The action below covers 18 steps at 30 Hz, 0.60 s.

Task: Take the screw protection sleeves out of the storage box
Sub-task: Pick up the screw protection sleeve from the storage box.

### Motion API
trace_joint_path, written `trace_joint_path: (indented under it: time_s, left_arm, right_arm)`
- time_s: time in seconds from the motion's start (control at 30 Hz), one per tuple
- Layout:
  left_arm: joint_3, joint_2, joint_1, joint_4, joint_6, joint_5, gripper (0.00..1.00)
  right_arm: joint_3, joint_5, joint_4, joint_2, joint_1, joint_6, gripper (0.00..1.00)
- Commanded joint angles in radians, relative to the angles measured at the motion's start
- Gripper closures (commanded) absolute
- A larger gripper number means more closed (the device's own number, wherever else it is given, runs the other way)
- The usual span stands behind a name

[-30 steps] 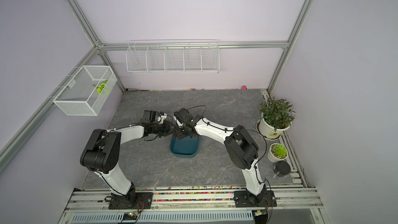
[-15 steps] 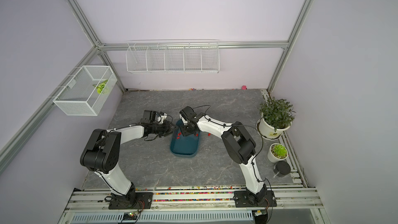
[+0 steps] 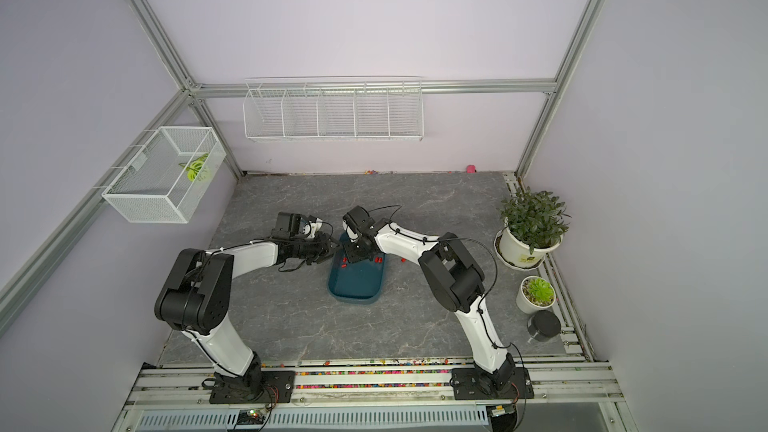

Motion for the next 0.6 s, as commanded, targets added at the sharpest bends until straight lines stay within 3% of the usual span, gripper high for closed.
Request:
trace_joint_path:
  time_s: [0.0,0.57]
  left_arm:
    - [-0.002,0.016,-0.004,0.008,0.009,0.008,0.59]
    - [-0.003,0.014,-0.003,0.010,0.008,0.011,0.59]
  right_arm:
    - [0.037,-0.015,0.010,0.034,0.015,0.013,0.72]
    - [0.094,0.048,-0.041,0.078,0.032,0.007,0.72]
